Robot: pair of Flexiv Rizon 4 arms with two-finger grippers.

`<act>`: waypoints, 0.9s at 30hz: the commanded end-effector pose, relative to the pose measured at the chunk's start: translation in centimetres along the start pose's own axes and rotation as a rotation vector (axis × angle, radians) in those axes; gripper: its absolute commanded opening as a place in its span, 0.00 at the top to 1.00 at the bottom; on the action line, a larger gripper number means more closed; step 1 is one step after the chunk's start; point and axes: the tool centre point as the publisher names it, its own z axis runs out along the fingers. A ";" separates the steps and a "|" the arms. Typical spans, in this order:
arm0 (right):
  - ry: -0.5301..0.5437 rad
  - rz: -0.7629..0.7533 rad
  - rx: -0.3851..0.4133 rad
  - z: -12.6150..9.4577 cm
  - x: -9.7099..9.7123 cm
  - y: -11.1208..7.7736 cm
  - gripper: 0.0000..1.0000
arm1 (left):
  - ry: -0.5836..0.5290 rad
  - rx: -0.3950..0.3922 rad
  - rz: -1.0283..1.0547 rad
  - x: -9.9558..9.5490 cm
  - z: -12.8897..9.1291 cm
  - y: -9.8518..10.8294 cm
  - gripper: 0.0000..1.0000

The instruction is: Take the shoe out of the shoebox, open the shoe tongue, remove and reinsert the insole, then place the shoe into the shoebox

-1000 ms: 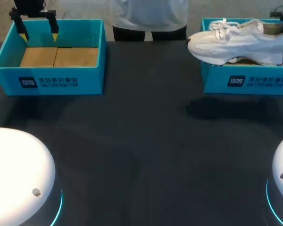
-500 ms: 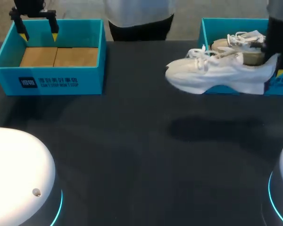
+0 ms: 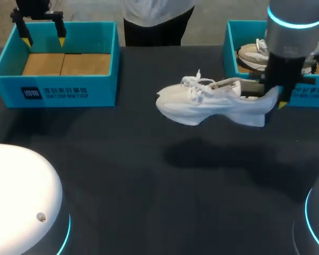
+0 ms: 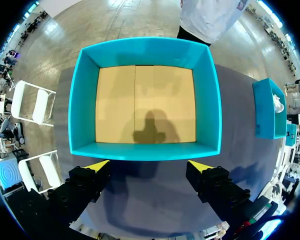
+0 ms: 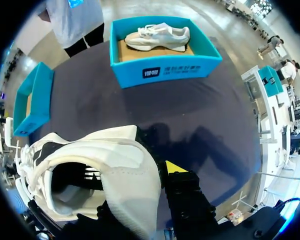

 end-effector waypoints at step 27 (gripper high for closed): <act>-0.008 -0.074 0.057 10.2 7.7 -4.2 1.00 | 0.000 0.000 0.000 0.0 0.0 0.0 0.00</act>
